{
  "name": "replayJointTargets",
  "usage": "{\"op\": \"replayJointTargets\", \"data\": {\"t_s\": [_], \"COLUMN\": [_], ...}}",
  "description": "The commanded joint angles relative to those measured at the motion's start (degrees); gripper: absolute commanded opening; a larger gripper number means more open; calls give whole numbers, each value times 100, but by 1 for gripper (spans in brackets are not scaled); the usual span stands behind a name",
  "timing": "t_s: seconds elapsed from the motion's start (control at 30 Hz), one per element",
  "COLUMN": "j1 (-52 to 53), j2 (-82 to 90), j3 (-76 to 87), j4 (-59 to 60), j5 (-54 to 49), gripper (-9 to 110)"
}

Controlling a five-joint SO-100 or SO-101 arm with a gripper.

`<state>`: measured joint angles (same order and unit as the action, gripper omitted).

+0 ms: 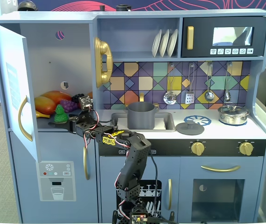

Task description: Pick up the green pineapple from the left cabinet and place it in the gray recipient

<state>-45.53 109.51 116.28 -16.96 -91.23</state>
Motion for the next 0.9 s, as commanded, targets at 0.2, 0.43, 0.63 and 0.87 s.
{"op": "replayJointTargets", "data": {"t_s": [0.2,0.43,0.63,0.87], "j1": [149,185,-237,-1046], "j2": [-984,-1397,-905,1608], "j3": [-1389,-1846,-2153,-1318], "j4": [-325,-369,229,2566], "j5": [-9,-264,-185,-765], "gripper": [48,0,0,0]}}
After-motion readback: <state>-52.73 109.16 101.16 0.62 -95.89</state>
